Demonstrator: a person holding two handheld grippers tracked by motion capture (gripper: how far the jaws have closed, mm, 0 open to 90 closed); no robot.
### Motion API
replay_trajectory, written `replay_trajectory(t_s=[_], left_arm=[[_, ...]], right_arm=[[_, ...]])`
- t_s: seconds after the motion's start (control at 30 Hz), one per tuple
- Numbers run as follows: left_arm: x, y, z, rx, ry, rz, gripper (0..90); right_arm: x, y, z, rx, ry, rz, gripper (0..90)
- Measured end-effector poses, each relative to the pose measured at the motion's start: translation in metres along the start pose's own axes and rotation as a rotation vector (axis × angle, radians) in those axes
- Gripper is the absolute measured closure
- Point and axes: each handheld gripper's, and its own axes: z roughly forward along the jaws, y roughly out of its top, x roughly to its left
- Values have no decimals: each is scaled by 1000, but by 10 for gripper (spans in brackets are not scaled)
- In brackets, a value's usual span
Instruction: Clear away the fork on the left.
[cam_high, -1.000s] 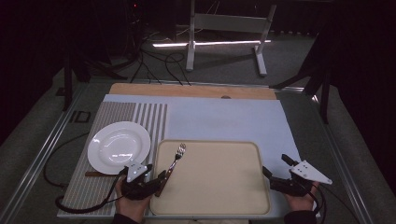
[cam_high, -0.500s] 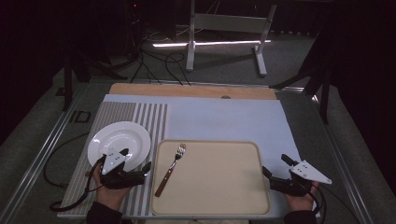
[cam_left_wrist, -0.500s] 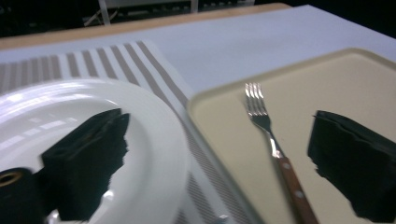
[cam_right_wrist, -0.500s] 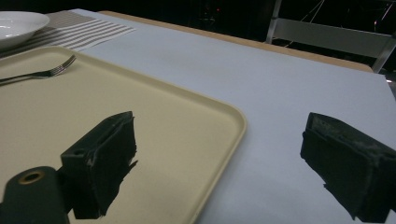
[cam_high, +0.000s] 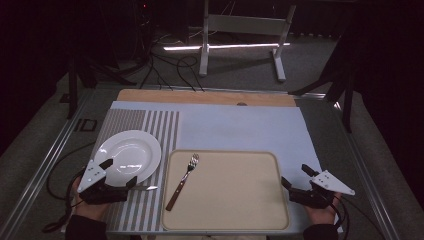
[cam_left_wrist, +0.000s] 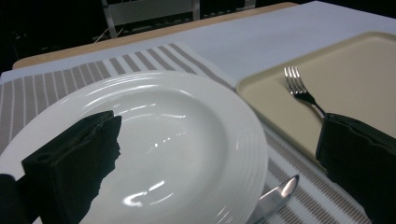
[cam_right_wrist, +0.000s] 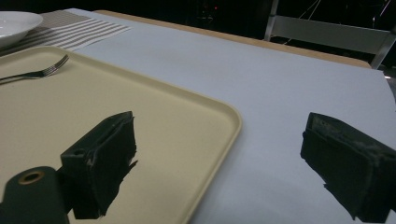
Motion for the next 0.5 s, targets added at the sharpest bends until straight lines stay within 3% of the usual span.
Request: replay_trajectory(t_s=[0.17,0.5], left_arm=[[5,-8,-1,-6,15,-9,0],[3,-9,1,-11,15,31,0]], right_arm=[[-4,-1,2,1,-5,0,100],[-16,-6,1,15,-36,26,100]])
